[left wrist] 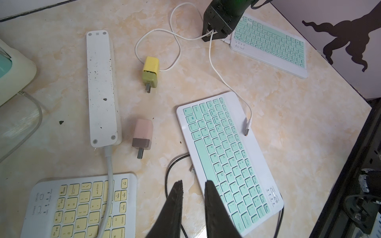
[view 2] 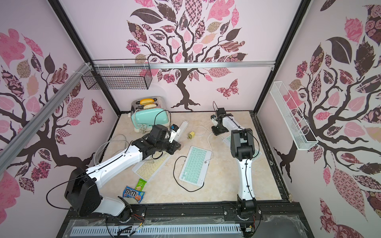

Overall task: Unplug the wireless keyboard
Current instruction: Pick up the keyboard from the center of the board.

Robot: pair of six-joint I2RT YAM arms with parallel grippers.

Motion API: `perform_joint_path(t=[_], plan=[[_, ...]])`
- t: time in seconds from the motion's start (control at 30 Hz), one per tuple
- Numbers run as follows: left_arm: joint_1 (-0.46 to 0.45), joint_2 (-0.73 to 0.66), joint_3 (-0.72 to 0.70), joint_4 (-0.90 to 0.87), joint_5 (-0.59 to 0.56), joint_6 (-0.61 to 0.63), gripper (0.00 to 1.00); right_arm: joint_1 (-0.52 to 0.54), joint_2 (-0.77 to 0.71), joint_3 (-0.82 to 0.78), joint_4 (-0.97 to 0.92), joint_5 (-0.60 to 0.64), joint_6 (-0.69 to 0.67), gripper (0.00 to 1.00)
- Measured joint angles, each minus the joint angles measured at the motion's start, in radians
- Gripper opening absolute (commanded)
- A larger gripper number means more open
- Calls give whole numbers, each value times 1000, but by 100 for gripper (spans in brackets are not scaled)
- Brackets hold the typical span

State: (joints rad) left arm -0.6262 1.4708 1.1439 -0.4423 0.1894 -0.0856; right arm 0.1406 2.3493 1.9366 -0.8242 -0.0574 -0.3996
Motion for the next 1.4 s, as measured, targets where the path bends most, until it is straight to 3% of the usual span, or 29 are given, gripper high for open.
perform_joint_path(t=[0.17,0.33,0.5,0.7,0.83,1.07,1.27,1.4], plan=[[0,2,0,2,5,-7,24,8,-2,0,3,27,6,7],[0,7,-25,60,53,-32,31,12,-14,0,-7,64,15,0],[-16,16,-106,233,128,-71,39,12,-88,8,-59,124,84,0],[-99,117,-119,487,193,-95,48,14,-254,58,-142,118,290,0],[-130,218,-107,642,243,-123,51,18,-397,31,-151,39,443,0],[-132,341,-91,868,322,-183,61,42,-632,-164,-66,-91,655,0],[-132,408,-6,974,375,-217,62,101,-713,-248,-2,-150,753,0],[-132,433,43,995,350,-231,62,146,-748,-294,37,-180,809,0]])
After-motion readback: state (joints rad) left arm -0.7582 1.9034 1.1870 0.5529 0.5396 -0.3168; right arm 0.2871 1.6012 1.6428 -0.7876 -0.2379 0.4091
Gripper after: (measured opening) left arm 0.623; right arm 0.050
